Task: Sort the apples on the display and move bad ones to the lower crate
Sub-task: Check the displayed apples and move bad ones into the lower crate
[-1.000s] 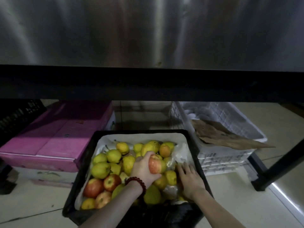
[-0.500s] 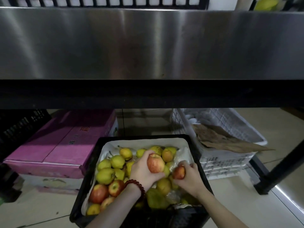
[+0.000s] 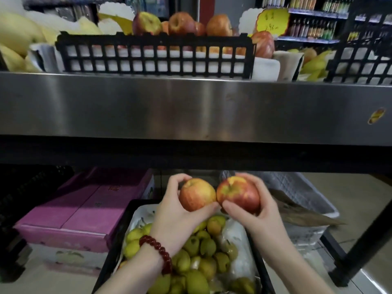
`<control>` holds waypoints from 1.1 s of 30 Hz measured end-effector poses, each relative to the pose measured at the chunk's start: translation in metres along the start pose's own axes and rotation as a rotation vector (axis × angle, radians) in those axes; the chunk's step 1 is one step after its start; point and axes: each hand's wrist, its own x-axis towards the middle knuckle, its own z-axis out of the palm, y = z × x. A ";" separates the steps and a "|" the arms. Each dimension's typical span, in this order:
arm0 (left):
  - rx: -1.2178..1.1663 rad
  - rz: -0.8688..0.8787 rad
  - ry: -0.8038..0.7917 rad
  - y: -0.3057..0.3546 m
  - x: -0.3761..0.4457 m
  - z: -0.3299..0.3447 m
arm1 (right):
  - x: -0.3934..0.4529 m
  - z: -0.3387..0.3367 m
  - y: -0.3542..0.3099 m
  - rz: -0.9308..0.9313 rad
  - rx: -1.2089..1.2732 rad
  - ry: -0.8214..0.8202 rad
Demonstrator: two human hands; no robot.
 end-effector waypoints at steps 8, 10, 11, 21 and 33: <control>-0.007 0.046 -0.034 0.139 0.066 -0.048 | 0.071 0.007 -0.118 -0.268 -0.137 0.250; -0.004 0.040 -0.023 0.171 0.090 -0.057 | 0.092 0.009 -0.142 -0.269 -0.125 0.297; -0.006 0.029 -0.021 0.185 0.100 -0.062 | 0.102 0.011 -0.154 -0.258 -0.119 0.315; 0.298 -0.009 -0.062 0.297 0.203 -0.141 | 0.190 0.016 -0.276 -0.138 -0.323 0.357; 0.495 -0.315 -0.064 0.277 0.290 -0.218 | 0.274 0.065 -0.287 0.101 -0.612 -0.002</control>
